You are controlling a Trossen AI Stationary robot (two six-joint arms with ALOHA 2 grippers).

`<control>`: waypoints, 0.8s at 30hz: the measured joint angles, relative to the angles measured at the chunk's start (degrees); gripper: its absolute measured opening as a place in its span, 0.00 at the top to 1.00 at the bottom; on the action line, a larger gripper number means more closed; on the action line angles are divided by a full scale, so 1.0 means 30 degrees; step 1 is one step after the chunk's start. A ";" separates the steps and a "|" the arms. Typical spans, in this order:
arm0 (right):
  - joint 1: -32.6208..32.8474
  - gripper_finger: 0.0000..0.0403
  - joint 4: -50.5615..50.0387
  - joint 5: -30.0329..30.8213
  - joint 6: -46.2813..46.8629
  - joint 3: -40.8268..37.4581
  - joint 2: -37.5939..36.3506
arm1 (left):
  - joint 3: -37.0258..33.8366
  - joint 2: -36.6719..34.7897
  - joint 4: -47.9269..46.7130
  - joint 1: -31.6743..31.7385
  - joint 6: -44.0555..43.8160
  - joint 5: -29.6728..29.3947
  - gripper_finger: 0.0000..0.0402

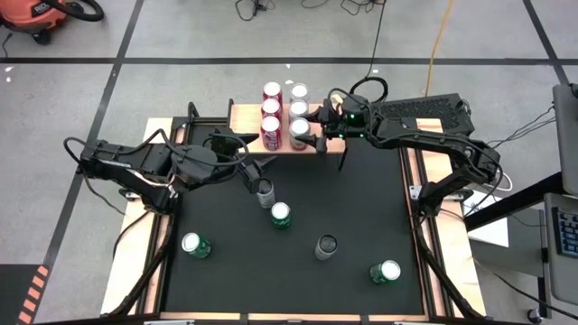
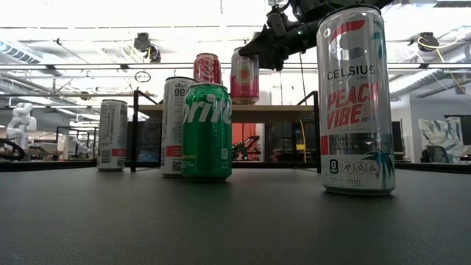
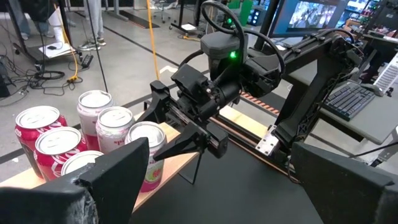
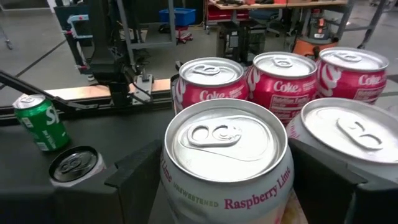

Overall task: Place canned beverage on shelf
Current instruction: Put the white pink soda can on the shelf aligned with the other white pink soda cans

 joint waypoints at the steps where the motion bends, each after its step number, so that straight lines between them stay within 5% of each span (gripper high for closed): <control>1: 0.0000 0.28 -0.0002 -0.0021 0.0096 0.0000 0.0000 | 0.0000 0.0007 0.0001 0.0007 0.0000 0.0000 0.01; 24: 0.0000 0.18 0.0313 -0.0016 0.0051 0.0029 -0.0036 | 0.0000 0.0007 -0.0014 0.0006 0.0138 0.0000 0.01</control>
